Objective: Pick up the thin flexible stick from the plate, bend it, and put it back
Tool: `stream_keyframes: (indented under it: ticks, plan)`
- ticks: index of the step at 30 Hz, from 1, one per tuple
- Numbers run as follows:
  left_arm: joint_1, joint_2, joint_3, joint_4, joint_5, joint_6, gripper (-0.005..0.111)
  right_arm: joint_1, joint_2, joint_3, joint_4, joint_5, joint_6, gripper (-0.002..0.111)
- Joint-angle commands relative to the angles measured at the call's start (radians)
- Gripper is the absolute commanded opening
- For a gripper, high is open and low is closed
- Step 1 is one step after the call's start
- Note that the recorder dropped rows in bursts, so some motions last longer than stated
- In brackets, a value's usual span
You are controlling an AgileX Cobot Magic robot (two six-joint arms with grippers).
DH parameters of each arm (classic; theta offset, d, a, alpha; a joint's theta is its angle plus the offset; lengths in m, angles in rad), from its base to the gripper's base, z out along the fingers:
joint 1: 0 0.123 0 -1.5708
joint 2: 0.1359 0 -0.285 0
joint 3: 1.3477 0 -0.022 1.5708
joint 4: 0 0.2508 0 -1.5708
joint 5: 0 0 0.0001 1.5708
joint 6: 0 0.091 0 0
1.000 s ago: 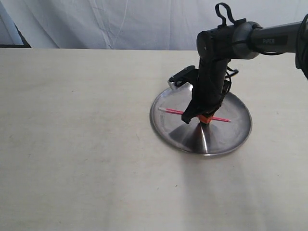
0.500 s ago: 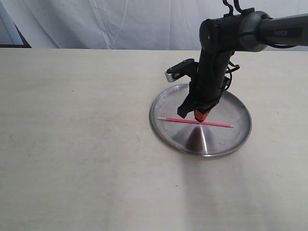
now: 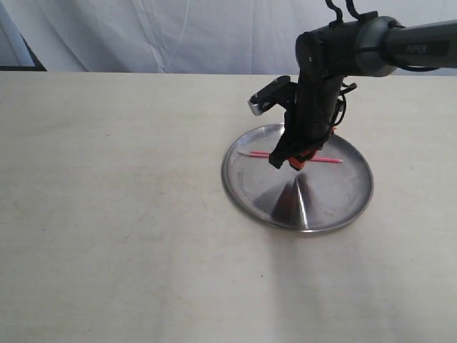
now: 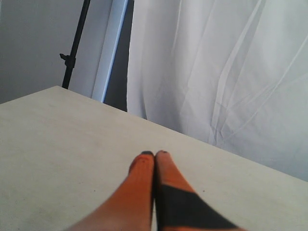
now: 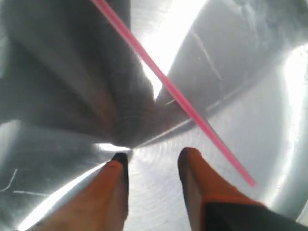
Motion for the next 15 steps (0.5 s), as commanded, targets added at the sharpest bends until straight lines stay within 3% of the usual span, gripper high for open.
stream_keyframes:
  ticks: [1,15]
  plan:
    - [-0.002,-0.005,0.002,0.004,0.002,0.000,0.000,-0.003,-0.003,0.001,-0.030,-0.069,0.006,0.036]
    - [-0.002,-0.005,0.002,0.004,0.002,0.000,0.000,-0.003,0.081,0.001,-0.134,-0.111,-0.002,0.036]
